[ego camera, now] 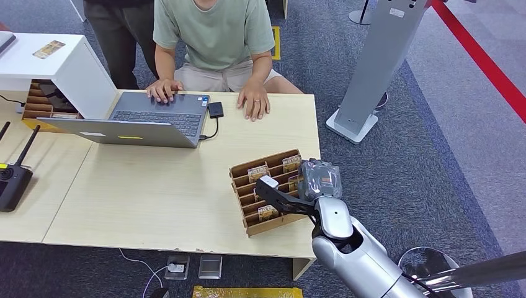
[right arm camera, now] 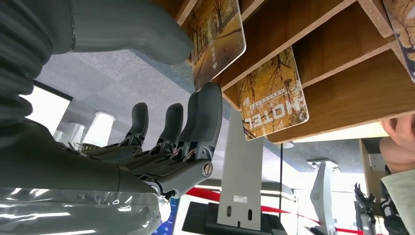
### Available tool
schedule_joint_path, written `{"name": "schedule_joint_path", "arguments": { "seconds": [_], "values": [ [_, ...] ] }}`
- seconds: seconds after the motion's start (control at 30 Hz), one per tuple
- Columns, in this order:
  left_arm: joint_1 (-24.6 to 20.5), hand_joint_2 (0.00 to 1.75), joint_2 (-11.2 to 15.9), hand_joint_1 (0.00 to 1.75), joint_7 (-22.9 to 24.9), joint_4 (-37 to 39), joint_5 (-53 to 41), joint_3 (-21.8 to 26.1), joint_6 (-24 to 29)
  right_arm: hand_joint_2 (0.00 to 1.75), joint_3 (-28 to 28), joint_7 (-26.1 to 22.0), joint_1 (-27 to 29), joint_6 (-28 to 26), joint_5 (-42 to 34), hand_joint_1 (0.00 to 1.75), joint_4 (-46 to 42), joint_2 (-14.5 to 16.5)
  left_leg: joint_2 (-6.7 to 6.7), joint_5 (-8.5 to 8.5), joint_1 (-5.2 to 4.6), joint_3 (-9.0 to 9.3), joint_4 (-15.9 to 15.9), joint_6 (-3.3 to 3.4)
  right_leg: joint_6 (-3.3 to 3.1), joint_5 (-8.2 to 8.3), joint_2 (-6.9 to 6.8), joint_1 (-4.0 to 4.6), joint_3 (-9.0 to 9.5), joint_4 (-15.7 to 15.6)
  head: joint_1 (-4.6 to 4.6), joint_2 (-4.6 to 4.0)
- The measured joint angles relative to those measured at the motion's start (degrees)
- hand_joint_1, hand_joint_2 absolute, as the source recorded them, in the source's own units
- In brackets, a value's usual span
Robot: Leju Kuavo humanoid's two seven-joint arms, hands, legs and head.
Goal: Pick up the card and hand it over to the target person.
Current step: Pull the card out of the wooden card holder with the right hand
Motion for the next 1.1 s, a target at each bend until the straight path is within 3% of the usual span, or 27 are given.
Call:
{"name": "schedule_joint_path", "arguments": {
  "seconds": [0.53, 1.1],
  "values": [
    [-0.1, 0.00, 0.1, 0.00, 0.3, 0.1, -1.3, -1.2, -0.6, 1.75, -0.8, -1.6, -0.8, 0.1, -0.2, 0.89, 4.2, 1.3, 0.05, -0.01, 0.00, -0.01, 0.0, 0.00, -0.01, 0.00, 0.02, 0.00, -0.01, 0.0, 0.00, 0.00],
    [0.0, 0.00, 0.4, 0.00, 0.6, 0.3, -0.4, 0.1, -0.7, 1.75, 0.0, -2.5, -1.1, 0.7, -0.9, 1.01, 5.0, 3.1, 0.10, -0.03, 0.01, -0.03, 0.0, -0.01, -0.02, 0.00, 0.06, 0.01, -0.05, 0.0, 0.00, 0.00]
  ]
}}
